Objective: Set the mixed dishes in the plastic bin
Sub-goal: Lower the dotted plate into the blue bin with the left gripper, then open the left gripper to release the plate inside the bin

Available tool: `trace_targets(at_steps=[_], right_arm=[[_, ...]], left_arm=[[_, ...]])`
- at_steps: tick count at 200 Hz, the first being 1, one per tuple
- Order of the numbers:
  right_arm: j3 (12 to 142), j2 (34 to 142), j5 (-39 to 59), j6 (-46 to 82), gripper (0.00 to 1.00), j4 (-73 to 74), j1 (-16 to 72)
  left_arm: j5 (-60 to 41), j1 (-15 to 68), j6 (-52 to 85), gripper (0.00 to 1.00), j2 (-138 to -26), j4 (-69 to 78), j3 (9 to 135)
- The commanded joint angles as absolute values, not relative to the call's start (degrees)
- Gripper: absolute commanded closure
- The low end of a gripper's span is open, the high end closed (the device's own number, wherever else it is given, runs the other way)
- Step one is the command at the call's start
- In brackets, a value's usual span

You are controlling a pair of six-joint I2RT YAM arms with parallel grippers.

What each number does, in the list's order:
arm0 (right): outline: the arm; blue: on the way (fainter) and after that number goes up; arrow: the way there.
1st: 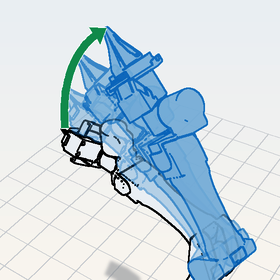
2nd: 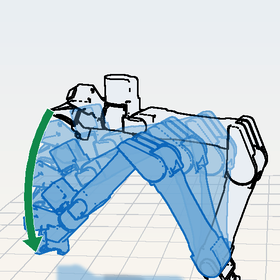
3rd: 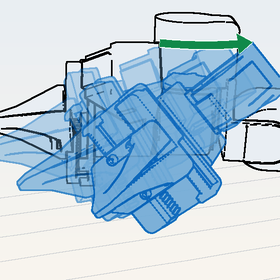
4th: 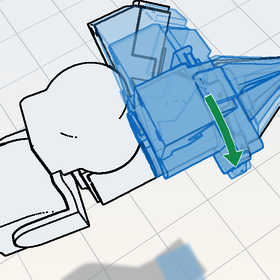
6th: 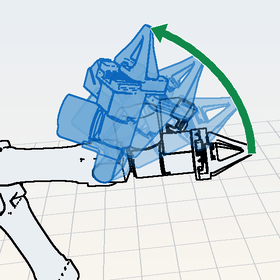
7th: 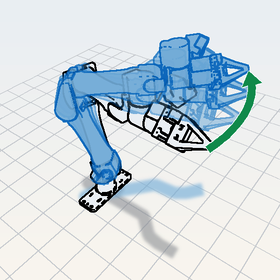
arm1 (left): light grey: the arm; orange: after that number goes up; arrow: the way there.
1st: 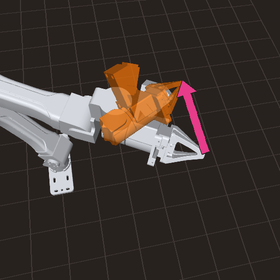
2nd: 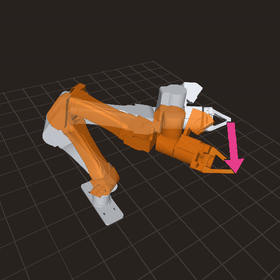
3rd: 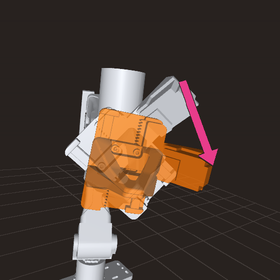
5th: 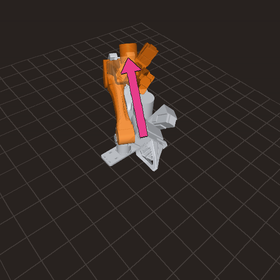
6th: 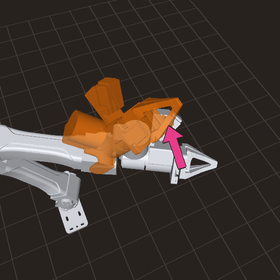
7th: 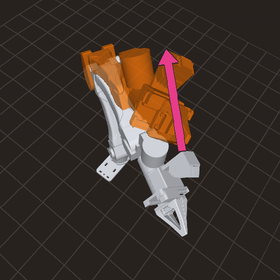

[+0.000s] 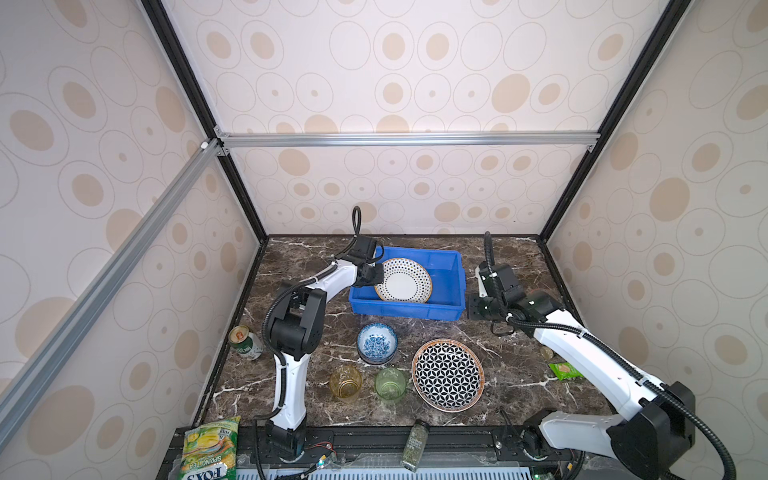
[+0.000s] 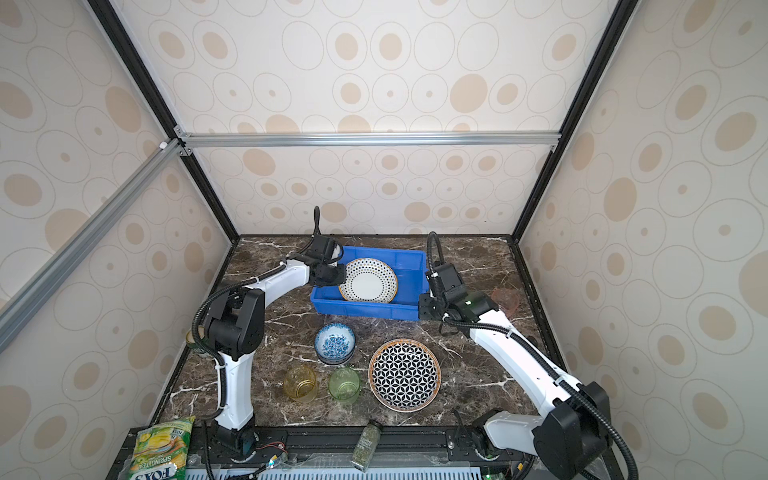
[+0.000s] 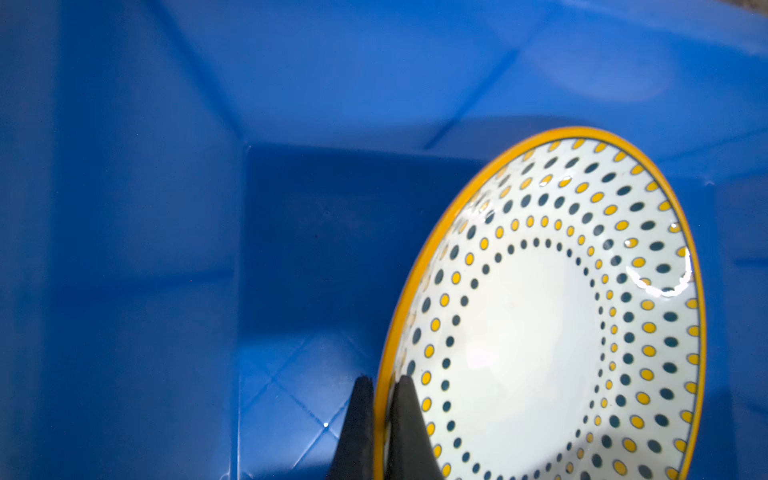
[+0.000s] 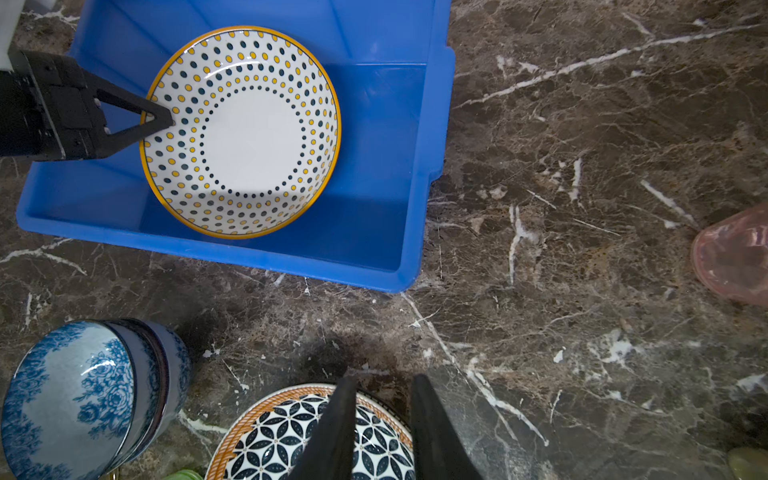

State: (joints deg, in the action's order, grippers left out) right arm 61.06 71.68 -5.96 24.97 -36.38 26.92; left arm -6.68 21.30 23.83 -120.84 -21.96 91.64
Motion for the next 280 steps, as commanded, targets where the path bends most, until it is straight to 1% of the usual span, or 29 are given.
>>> trace_targets(at_steps=[1,32,81,148,171,182,206,214,280], right_arm=[[60.3,71.1,-5.7,24.3,0.73,-36.2,26.7],[59.8,71.0,-5.6,24.3,0.73,-36.2,26.7],[59.2,70.8,-5.8,23.9,0.73,-36.2,26.7],[58.8,70.9,-6.5,23.5,0.73,-36.0,26.7],[58.8,71.2,-6.5,23.3,0.73,-35.8,26.7],[59.0,71.3,-6.4,23.3,0.73,-35.7,26.7],[59.1,71.5,-6.1,23.3,0.73,-35.4,26.7],[59.1,71.5,-6.1,23.3,0.73,-35.3,26.7],[59.2,71.7,-5.3,23.8,0.72,-35.2,26.7]], left_arm=[[0.7,22.5,22.4,0.97,-124.6,-27.2,90.3],[2.5,23.3,22.7,0.94,-125.9,-28.3,91.1],[4.5,24.0,23.0,0.92,-127.3,-29.6,91.2],[6.3,24.5,23.7,0.83,-128.0,-30.7,92.0],[6.2,24.7,23.2,0.82,-127.5,-31.2,92.6],[6.2,24.7,23.3,0.79,-126.9,-31.1,92.6],[6.0,24.7,23.3,0.65,-125.2,-30.6,92.8],[6.0,24.7,23.3,0.63,-124.7,-30.4,92.8],[5.5,24.7,23.3,0.64,-122.1,-29.2,94.3]])
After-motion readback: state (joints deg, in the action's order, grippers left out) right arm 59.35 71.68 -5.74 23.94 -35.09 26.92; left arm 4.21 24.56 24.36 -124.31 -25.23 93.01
